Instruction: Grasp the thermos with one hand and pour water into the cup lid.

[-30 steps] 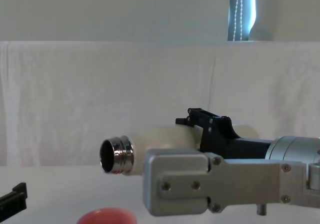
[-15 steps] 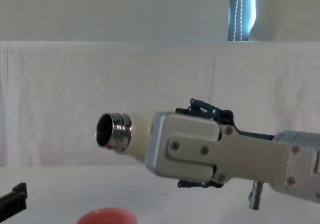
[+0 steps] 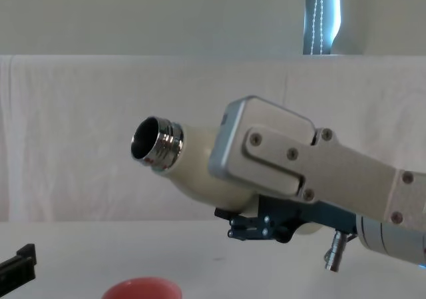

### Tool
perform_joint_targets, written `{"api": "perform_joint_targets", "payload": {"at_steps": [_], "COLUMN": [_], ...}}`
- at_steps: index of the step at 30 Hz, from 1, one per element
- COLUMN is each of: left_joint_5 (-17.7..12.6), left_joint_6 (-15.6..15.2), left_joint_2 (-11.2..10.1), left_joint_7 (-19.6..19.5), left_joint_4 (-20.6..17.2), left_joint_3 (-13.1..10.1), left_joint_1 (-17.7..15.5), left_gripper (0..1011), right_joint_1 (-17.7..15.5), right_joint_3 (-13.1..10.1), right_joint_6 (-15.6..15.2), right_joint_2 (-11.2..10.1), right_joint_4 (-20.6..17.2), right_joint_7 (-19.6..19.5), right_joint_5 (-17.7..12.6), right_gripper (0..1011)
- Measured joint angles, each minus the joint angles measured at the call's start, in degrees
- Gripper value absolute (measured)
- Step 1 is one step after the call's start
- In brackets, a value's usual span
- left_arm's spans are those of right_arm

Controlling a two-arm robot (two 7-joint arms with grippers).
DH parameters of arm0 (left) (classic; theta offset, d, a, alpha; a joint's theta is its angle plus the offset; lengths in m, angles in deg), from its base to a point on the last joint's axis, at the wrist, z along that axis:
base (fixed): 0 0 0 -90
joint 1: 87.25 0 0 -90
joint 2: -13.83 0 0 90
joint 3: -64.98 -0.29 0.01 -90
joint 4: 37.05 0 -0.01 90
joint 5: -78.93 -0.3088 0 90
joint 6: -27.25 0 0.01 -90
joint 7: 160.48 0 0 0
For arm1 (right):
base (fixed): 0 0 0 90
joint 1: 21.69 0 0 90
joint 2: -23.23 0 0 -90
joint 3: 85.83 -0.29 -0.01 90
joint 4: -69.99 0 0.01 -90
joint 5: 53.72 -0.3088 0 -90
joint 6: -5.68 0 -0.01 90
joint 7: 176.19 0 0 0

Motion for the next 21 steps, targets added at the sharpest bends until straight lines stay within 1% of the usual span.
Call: {"api": "perform_joint_targets", "payload": {"at_steps": [18, 21], "left_joint_5": [0.0, 0.0], "left_joint_6": [0.0, 0.0], "left_joint_2": [0.0, 0.0], "left_joint_7": [0.0, 0.0], "left_joint_4": [0.0, 0.0], "left_joint_3": [0.0, 0.0], "left_joint_1": [0.0, 0.0], "left_gripper": [1001, 1001], "right_joint_1": [-1.1, -1.6], "right_joint_3": [-2.2, -2.8], "right_joint_6": [1.2, 1.3], "right_joint_2": [0.5, 0.7], "right_joint_4": [0.0, -0.1], "right_joint_7": [0.7, 0.9], "right_joint_5": [-5.3, -6.7], "right_gripper": [951, 951]}}
